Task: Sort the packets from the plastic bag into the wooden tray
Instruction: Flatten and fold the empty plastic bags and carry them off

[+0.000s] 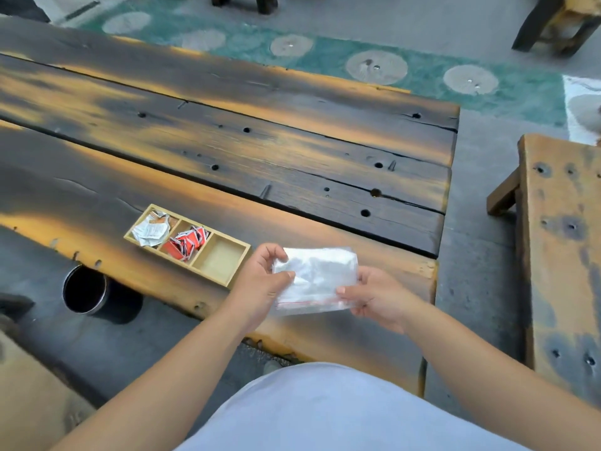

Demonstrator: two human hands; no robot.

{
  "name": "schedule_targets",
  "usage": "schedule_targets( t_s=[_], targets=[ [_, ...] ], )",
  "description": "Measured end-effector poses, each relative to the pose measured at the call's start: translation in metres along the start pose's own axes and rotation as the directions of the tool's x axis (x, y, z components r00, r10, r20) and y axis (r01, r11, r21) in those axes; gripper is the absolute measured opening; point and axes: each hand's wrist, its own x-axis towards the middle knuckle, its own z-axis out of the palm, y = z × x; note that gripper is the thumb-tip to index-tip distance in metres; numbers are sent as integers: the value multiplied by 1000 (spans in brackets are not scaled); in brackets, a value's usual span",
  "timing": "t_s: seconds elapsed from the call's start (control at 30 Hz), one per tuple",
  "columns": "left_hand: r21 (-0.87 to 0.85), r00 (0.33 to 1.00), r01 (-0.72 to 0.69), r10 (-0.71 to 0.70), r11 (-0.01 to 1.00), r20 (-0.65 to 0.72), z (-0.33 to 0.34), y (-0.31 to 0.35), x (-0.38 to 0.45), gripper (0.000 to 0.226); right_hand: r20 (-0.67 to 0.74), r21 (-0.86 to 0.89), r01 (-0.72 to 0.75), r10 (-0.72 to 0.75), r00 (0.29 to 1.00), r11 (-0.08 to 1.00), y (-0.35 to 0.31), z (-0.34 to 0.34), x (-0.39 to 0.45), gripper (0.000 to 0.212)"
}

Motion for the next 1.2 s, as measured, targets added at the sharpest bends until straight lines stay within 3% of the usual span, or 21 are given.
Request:
schedule_targets(
  t_s=[0.1, 0.2, 0.3, 0.4, 0.5, 0.63, 0.83, 1.03, 1.2],
  targets=[
    [-223, 987, 143, -156, 964, -40, 6, -10, -18, 40, -63, 1, 86, -86, 994, 996, 4, 4, -1, 12],
    [-94, 969, 242, -246, 966, -36, 10, -24, -40, 23, -40, -71, 106, -109, 993, 992, 4, 3, -2, 12],
    [-88, 949, 239, -252, 967, -190, 8, -37, -55, 14, -38, -155, 98, -105, 994, 983, 5, 1, 2, 7],
    [-164, 926, 220, -259, 962, -273, 2, -47, -67, 16, 12, -209, 79, -78, 997, 975, 9, 10, 8, 16],
    [-253, 887, 205, -289, 945, -361, -8, -55, -83, 18, 58, -241, 65, -53, 997, 968, 14, 33, 14, 13],
    [-311, 835, 241, -360, 919, -417, -33, -69, -106, 8, 92, -254, 48, -26, 995, 966, 20, 70, 23, 14],
    [-322, 744, 130, -307, 938, -593, -96, -76, -140, 12, 166, -267, -8, 54, 985, 964, 20, 151, 39, 23],
    [-390, 602, 48, -338, 920, -723, -186, -90, -181, 14, 295, -317, -50, 149, 944, 947, 30, 270, 65, 29],
    [-463, 604, 48, -395, 885, -692, -269, -104, -207, 18, 364, -424, 13, 157, 918, 906, 32, 364, 89, 23]
  ],
)
